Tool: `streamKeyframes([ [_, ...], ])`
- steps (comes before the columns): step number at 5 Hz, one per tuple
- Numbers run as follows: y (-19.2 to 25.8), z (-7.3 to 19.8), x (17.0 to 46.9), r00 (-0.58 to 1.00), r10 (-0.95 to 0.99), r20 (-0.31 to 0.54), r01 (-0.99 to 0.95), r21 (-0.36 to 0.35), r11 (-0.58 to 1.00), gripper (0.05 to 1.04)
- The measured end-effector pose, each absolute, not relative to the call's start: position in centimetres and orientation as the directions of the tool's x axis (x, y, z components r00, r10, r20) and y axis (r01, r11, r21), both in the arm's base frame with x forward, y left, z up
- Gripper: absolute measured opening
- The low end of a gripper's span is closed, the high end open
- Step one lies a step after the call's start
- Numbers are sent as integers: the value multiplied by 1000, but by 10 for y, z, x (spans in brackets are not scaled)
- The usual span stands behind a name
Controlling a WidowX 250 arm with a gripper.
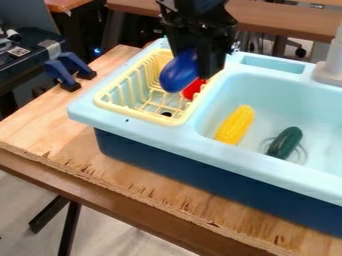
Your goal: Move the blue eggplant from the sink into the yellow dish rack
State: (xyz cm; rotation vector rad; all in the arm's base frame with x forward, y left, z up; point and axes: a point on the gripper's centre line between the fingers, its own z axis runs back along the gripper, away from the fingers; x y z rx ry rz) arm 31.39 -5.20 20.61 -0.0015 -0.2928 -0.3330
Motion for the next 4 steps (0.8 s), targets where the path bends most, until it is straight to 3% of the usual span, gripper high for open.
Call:
streamKeyframes([
  [4,-17,179,326,938,-211,275,199,68,978,619],
])
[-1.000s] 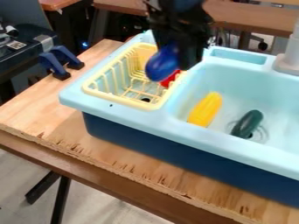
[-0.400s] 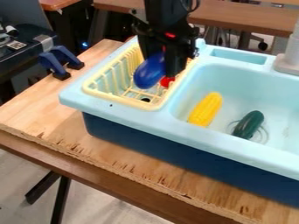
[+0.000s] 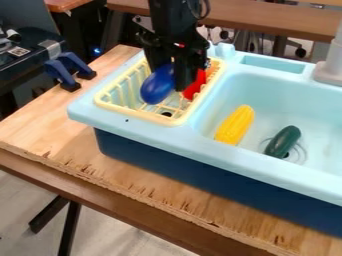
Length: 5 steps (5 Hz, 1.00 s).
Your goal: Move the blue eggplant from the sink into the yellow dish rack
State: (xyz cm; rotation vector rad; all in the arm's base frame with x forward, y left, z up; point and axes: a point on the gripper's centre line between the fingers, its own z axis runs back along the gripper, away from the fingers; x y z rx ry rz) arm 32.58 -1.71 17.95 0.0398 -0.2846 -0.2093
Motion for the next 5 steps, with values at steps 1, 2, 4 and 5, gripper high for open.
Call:
streamKeyframes([
  [1,-5,177,327,944,-162,286,150,65,987,619],
  [2,4,172,328,948,-129,290,117,57,991,619],
  [4,19,163,340,967,-88,238,77,57,995,619],
  [5,23,160,354,969,-86,232,75,57,996,619],
])
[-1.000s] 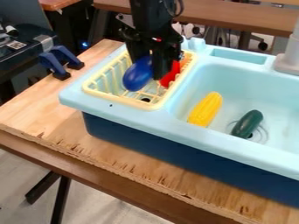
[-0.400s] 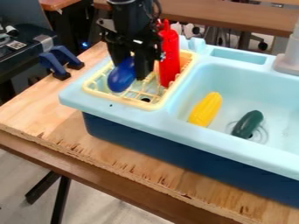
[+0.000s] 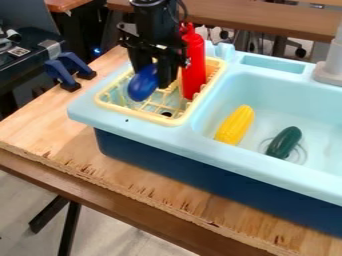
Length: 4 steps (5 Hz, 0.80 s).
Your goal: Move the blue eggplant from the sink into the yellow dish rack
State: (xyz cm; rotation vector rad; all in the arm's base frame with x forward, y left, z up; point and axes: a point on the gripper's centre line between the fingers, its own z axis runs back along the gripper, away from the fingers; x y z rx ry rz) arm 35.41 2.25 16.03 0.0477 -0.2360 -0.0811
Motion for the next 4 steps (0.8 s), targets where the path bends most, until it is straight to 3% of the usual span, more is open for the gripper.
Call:
streamKeyframes([
  [2,19,152,381,975,-90,203,80,59,995,619],
  [4,18,134,375,992,-73,107,68,49,996,619],
])
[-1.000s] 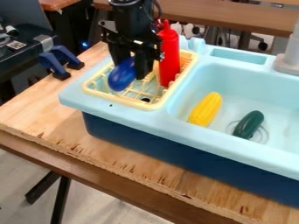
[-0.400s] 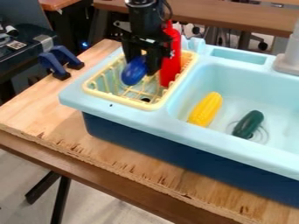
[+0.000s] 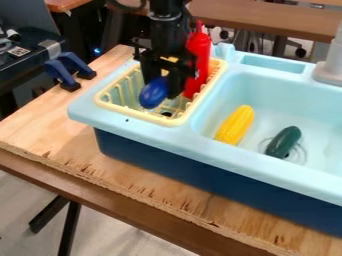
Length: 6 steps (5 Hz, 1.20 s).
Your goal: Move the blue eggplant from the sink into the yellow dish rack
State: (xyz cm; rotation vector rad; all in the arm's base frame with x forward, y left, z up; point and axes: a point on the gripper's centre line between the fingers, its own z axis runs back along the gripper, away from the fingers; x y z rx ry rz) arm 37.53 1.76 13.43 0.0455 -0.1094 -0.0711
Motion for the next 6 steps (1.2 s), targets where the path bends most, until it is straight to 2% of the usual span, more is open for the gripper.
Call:
streamKeyframes([
  [1,20,121,365,997,-45,63,43,32,999,619],
  [2,23,121,363,998,-43,50,41,30,999,619],
  [3,29,113,357,999,-35,34,35,18,999,687],
  [4,34,124,358,993,-62,103,61,13,998,969],
  [5,29,127,360,989,-82,124,80,20,997,1010],
  [6,23,130,362,987,-100,128,98,21,995,1006],
])
